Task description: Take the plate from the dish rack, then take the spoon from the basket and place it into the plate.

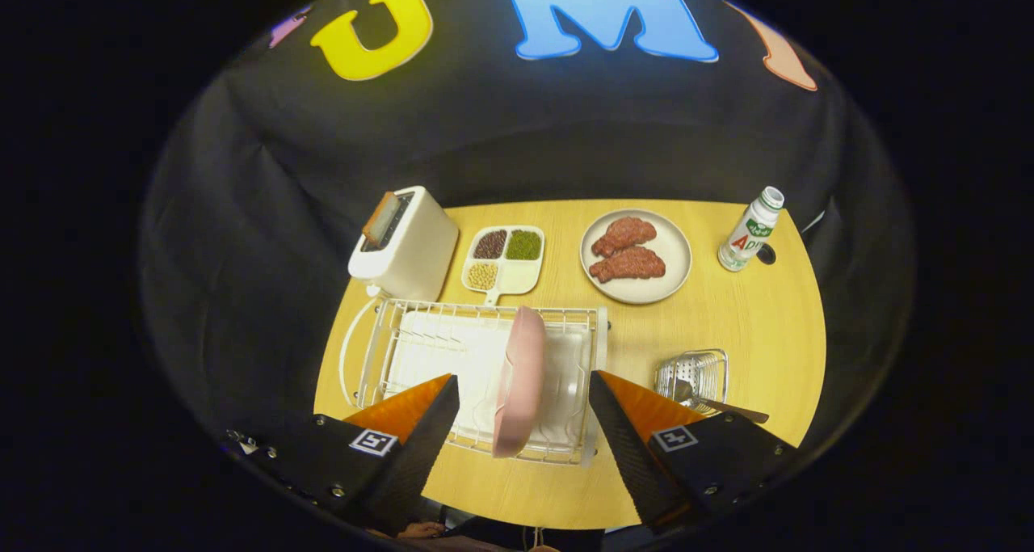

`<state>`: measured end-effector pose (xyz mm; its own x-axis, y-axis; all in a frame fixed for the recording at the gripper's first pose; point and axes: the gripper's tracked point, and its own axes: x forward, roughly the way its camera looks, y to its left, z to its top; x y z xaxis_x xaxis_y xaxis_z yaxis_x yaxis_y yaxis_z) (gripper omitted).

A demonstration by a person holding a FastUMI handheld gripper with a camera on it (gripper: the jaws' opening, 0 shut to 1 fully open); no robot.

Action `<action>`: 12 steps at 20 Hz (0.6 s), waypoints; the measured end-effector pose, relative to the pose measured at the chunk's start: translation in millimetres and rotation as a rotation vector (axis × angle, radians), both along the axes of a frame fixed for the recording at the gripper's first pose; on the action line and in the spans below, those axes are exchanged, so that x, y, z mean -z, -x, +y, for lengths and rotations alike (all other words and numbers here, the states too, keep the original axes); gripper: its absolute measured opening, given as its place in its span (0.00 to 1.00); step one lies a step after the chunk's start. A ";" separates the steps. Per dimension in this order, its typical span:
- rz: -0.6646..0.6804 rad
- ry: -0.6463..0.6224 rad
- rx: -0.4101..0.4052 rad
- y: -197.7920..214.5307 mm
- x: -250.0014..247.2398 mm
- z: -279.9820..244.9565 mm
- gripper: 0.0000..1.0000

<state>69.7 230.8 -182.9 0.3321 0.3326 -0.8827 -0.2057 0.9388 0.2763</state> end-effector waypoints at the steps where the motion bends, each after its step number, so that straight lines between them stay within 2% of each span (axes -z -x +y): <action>1: 0.032 0.027 -0.004 -6.0 10.4 0.1 0.99; 6: 0.159 0.101 -0.045 -11.7 52.0 14.4 0.98; 9: 0.225 0.146 -0.067 -9.6 74.7 18.5 0.93; 10: 0.251 0.156 -0.070 -6.5 81.0 19.6 0.76; 11: 0.276 0.173 -0.054 -4.9 85.9 17.7 0.70; 12: 0.291 0.172 -0.041 -4.1 88.1 20.0 0.51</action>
